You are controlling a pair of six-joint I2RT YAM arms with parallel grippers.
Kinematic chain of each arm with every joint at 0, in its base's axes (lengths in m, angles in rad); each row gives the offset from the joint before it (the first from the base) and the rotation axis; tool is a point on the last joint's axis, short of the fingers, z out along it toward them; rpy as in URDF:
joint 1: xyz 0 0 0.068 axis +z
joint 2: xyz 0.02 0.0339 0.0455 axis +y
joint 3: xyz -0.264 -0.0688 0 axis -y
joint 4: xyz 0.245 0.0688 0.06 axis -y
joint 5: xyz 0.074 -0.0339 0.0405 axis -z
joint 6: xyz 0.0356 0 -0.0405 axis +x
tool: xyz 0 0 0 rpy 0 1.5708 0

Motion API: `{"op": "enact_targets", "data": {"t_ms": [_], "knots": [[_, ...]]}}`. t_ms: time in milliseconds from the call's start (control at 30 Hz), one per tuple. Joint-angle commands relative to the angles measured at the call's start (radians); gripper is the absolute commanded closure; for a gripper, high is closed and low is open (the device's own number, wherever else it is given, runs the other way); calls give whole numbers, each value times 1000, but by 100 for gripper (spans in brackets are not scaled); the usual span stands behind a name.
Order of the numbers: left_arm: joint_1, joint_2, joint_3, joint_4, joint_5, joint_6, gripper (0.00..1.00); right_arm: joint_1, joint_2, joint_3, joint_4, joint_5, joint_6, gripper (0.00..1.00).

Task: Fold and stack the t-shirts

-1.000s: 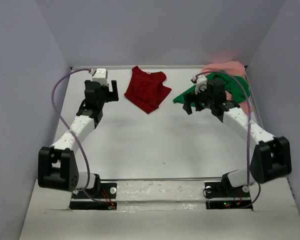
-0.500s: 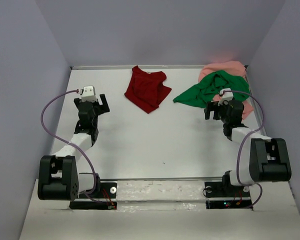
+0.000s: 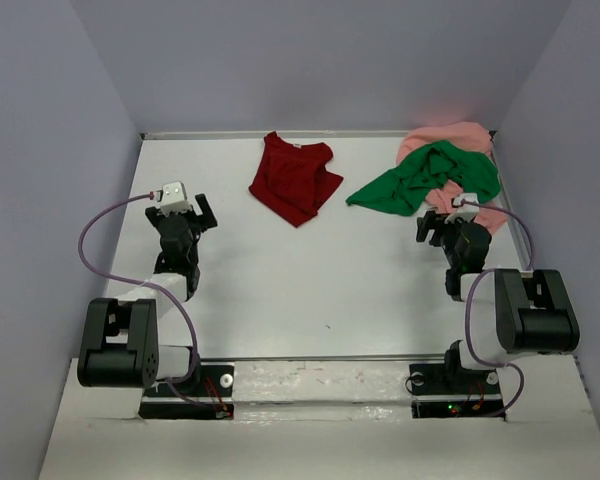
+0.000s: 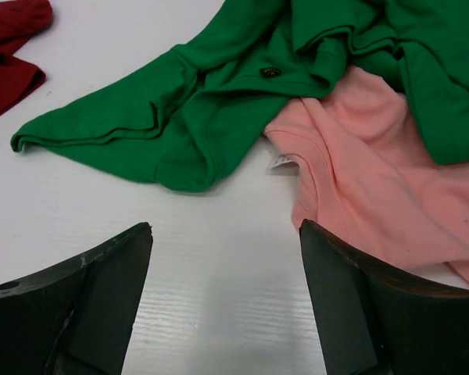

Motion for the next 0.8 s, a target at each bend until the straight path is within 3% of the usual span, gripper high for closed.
{"op": "enact_targets", "data": {"t_ms": [0, 100, 167, 433, 767], "knots": [[-2, 9, -36, 179, -85, 15, 1, -4, 30, -47, 224, 80, 41, 1], [1, 18, -83, 309, -160, 31, 1, -4, 20, -56, 234, 97, 53, 0], [5, 32, -105, 361, -119, 46, 1, -4, 29, -62, 270, 97, 56, 0], [3, 81, -65, 335, -150, 37, 1, -4, 26, -64, 260, 83, 50, 0], [-15, 95, -155, 507, 74, 167, 1, -4, 29, -56, 250, 53, 36, 0]]}}
